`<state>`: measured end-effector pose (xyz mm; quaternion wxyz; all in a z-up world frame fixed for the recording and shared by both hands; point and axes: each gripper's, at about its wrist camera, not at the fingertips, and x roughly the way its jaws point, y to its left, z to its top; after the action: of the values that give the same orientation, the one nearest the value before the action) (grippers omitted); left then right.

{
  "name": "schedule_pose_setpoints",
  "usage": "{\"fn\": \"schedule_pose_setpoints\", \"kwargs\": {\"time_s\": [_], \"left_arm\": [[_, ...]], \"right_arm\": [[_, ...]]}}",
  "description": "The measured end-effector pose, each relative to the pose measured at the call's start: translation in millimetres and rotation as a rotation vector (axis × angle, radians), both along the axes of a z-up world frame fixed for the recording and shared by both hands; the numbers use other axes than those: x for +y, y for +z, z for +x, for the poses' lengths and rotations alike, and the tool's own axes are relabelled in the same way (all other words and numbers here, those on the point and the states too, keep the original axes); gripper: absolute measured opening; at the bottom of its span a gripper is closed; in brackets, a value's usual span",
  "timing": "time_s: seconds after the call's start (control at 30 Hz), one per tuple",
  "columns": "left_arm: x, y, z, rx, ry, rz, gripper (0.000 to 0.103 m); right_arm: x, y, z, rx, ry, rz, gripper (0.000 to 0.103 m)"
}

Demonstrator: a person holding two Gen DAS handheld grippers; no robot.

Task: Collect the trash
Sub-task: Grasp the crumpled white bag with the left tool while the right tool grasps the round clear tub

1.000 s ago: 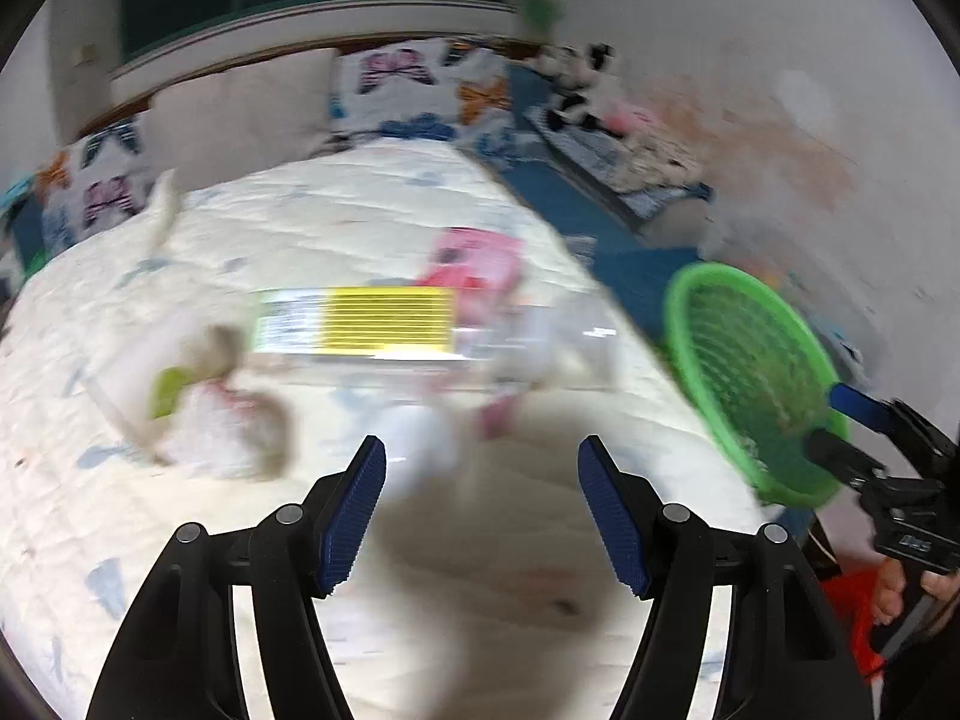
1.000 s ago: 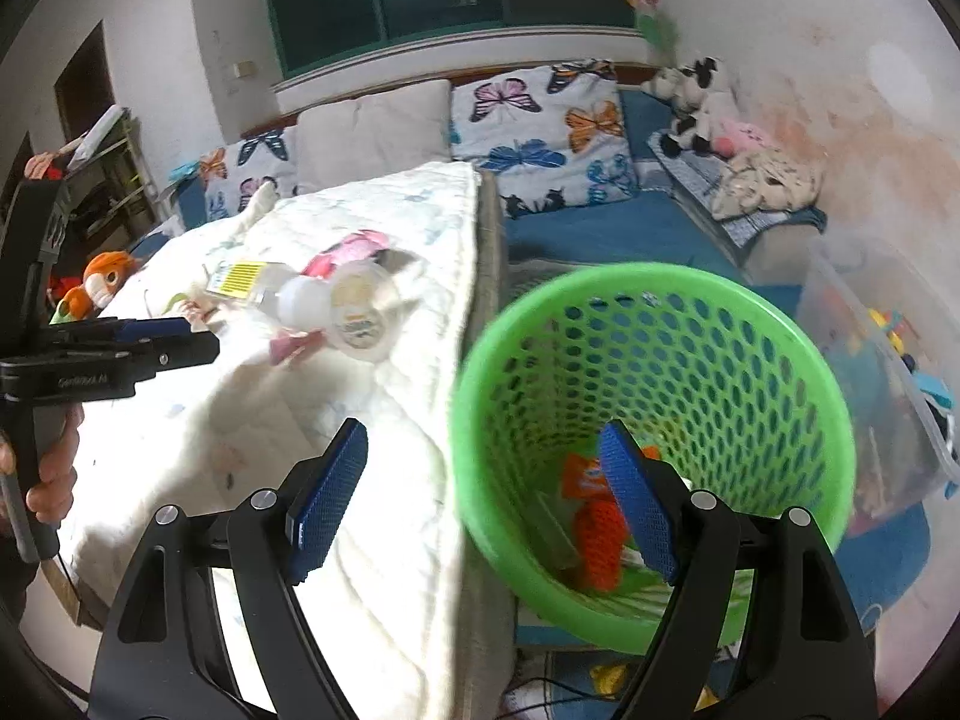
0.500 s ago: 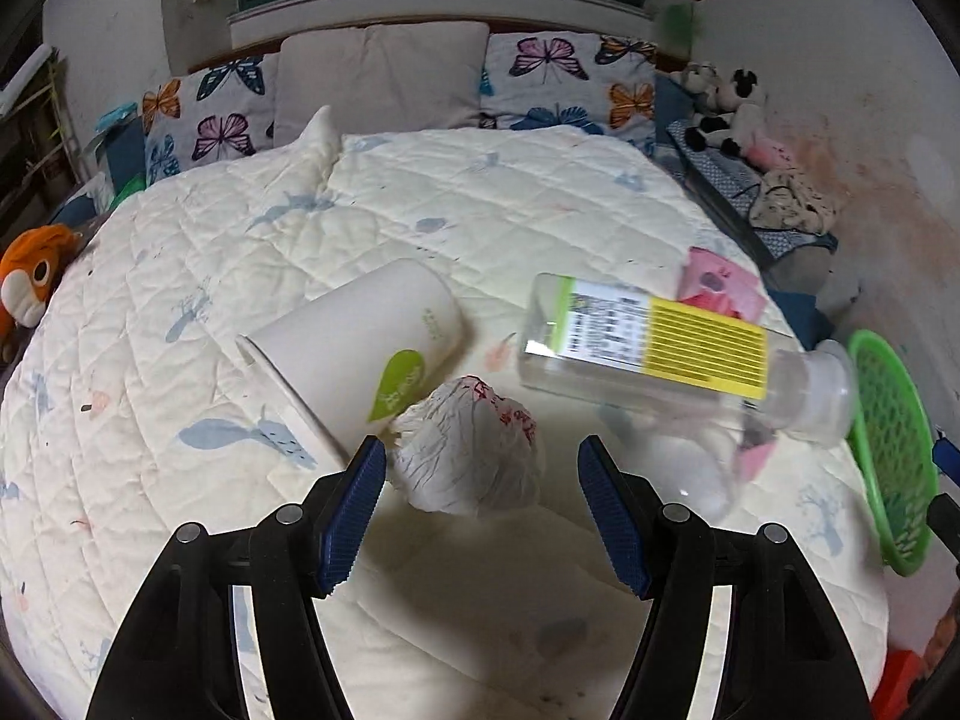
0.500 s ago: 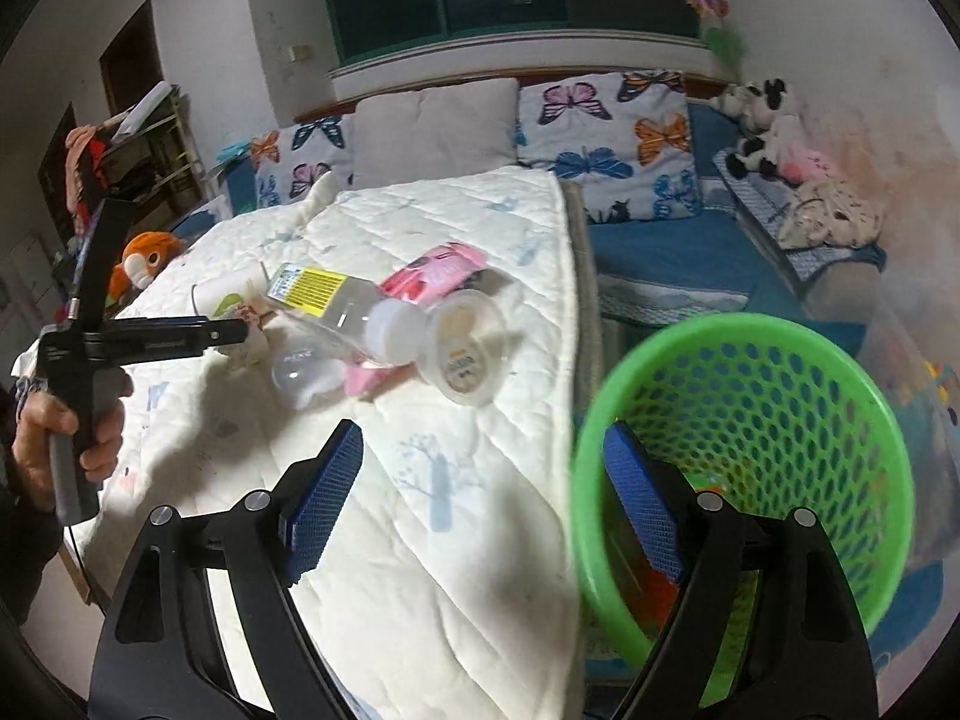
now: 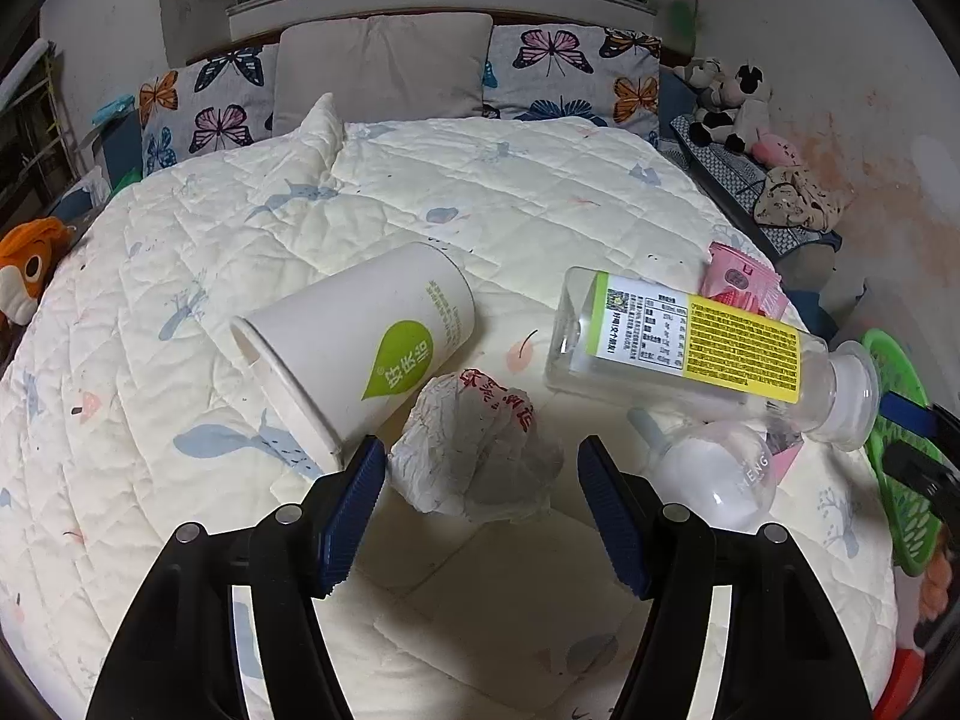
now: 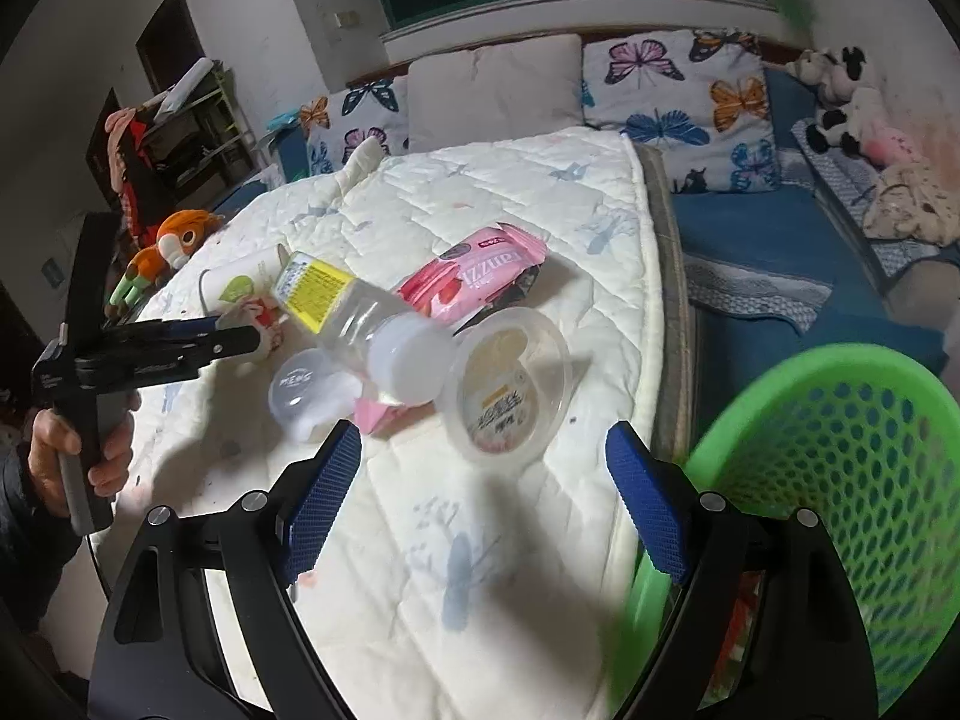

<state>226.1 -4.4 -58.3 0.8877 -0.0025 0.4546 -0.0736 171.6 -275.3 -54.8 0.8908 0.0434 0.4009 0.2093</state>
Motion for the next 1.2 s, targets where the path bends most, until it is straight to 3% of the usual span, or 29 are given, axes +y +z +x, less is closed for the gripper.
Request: {"fn": "schedule_pose_setpoints", "kwargs": {"time_s": [0.5, 0.7, 0.8, 1.03, 1.2], "left_arm": [[6, -3, 5, 0.023, -0.01, -0.017, 0.064], [6, -6, 7, 0.027, -0.009, -0.007, 0.064], [6, -7, 7, 0.024, -0.008, -0.004, 0.063], [10, -4, 1, 0.014, -0.009, -0.007, 0.047], [9, 4, -13, -0.001, -0.033, -0.038, 0.043]], "right_arm": [[-4, -21, 39, 0.041, 0.134, 0.104, 0.083], [-5, -23, 39, 0.053, 0.148, 0.118, 0.066], [-7, -21, 33, 0.038, 0.141, 0.119, 0.066], [-8, -5, 6, -0.015, 0.106, 0.086, 0.066], [-7, 8, -19, -0.048, 0.066, 0.06, 0.066]]}}
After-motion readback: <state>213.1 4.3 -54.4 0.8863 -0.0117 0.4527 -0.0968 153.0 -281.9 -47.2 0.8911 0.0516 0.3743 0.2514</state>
